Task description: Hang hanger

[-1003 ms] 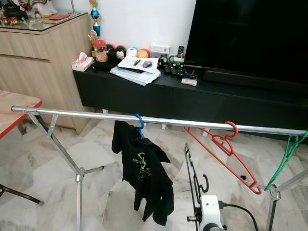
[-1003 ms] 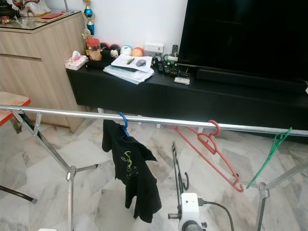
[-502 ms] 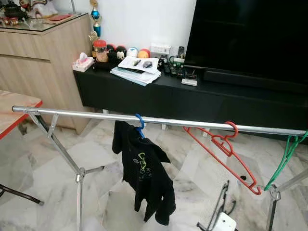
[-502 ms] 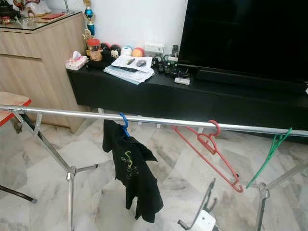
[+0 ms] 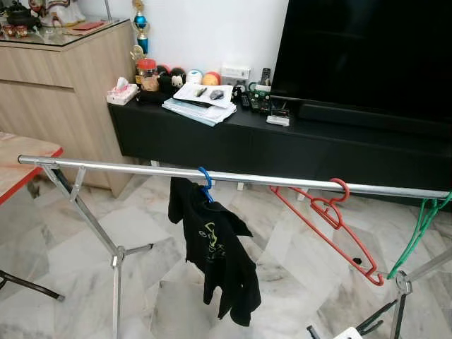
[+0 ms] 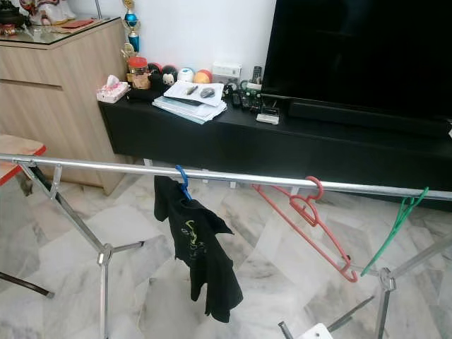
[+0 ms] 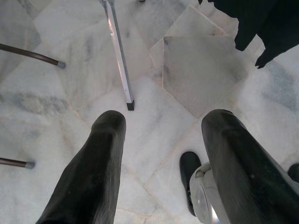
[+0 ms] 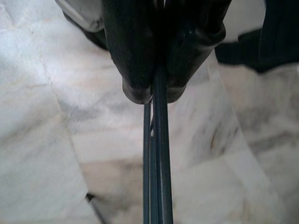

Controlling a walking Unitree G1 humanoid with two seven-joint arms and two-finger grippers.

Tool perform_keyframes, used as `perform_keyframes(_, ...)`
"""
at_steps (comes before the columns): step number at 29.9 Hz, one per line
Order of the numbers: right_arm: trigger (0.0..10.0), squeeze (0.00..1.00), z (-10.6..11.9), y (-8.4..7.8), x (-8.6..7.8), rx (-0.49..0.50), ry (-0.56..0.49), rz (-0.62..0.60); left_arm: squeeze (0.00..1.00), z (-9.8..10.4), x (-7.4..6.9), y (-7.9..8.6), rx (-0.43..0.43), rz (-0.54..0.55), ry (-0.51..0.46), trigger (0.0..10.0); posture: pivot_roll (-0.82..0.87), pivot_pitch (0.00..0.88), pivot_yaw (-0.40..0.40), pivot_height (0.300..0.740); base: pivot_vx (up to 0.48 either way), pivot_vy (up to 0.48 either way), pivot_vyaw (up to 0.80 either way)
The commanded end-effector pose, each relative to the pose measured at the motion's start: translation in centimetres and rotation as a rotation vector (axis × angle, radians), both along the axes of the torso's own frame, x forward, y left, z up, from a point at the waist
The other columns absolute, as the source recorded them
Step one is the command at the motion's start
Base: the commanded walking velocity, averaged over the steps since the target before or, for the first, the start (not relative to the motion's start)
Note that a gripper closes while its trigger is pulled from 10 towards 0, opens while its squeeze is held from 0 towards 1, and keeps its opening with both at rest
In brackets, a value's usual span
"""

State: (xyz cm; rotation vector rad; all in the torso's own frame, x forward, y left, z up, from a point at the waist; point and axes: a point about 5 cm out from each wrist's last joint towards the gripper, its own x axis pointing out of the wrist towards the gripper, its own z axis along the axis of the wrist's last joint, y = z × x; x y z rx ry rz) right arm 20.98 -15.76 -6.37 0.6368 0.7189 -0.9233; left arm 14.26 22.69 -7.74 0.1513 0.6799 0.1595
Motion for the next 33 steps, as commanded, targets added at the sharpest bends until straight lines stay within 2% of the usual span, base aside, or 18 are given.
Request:
perform_keyframes(1, 10.0, 0.00, 0.2, 0.0, -0.1, -0.017, -0.017, -0.068, 0.00, -0.3, -0.5, 0.1, -0.002, -0.004, 0.033, 10.0, 0.05, 0.024, -0.037, 0.740, 0.000, 0.000, 0.00)
perform_keyframes(5, 10.0, 0.00, 0.4, 0.0, -0.3, -0.037, -0.015, -0.144, 0.00, -0.3, -0.4, 0.2, -0.003, -0.006, 0.039, 10.0, 0.04, 0.022, -0.032, 0.740, 0.000, 0.000, 0.00)
perform_keyframes(6, 10.0, 0.00, 2.0, -5.2, -0.7, -0.193, -0.074, -0.244, 0.00, -0.3, -0.4, 0.1, -0.003, -0.008, 0.043, 10.0, 0.04, 0.021, -0.030, 0.740, 0.000, 0.000, 0.00)
perform_keyframes(8, 10.0, 0.00, 6.4, -12.1, -2.8, -0.423, -0.145, -0.364, 0.00, -0.4, -0.4, 0.1, -0.005, -0.011, 0.050, 10.0, 0.03, 0.020, -0.030, 0.740, 0.000, 0.000, 0.00)
perform_keyframes(9, 10.0, 0.00, 8.3, -13.9, -3.8, -0.486, -0.161, -0.400, 0.00, -0.4, -0.4, 0.1, -0.005, -0.012, 0.052, 10.0, 0.03, 0.020, -0.030, 0.740, 0.000, 0.000, 0.00)
perform_keyframes(12, 10.0, 0.00, 9.8, -16.4, -4.9, -0.546, -0.154, -0.453, 0.00, -0.4, -0.3, 0.1, -0.007, -0.012, 0.056, 10.0, 0.04, 0.017, -0.031, 0.740, 0.000, 0.000, 0.00)
perform_keyframes(16, 10.0, 0.00, 11.0, -17.6, -5.4, -0.585, -0.173, -0.502, 0.00, -0.4, -0.1, 0.0, -0.008, -0.009, 0.056, 10.0, 0.03, 0.017, -0.030, 0.740, 0.000, 0.000, 0.00)
perform_keyframes(23, 10.0, 0.00, 12.7, -17.4, -7.2, -0.551, -0.088, -0.480, 0.00, -0.5, -0.1, -0.1, -0.009, -0.011, 0.065, 10.0, 0.03, 0.015, -0.028, 0.740, 0.000, 0.000, 0.00)
perform_keyframes(24, 10.0, 0.00, 13.0, -17.5, -7.0, -0.574, -0.089, -0.458, 0.00, -0.5, -0.2, -0.1, -0.010, -0.011, 0.065, 10.0, 0.03, 0.015, -0.028, 0.740, 0.000, 0.000, 0.00)
perform_keyframes(28, 10.0, 0.00, 15.7, -17.5, -5.4, -0.775, -0.146, -0.284, 0.00, -0.5, -0.4, 0.1, -0.012, -0.007, 0.069, 10.0, 0.03, 0.013, -0.026, 0.740, 0.000, 0.000, 0.00)
perform_keyframes(30, 10.0, 0.00, 17.1, -17.0, -4.6, -0.844, -0.161, -0.212, 0.00, -0.5, -0.5, 0.3, -0.012, -0.006, 0.072, 10.0, 0.03, 0.012, -0.026, 0.740, 0.000, 0.000, 0.00)
perform_keyframes(33, 10.0, 0.00, 20.2, -15.4, -2.4, -0.975, -0.268, -0.079, 0.00, -0.5, -0.6, 0.5, -0.012, -0.003, 0.075, 10.0, 0.03, 0.009, -0.028, 0.740, 0.000, 0.000, 0.00)
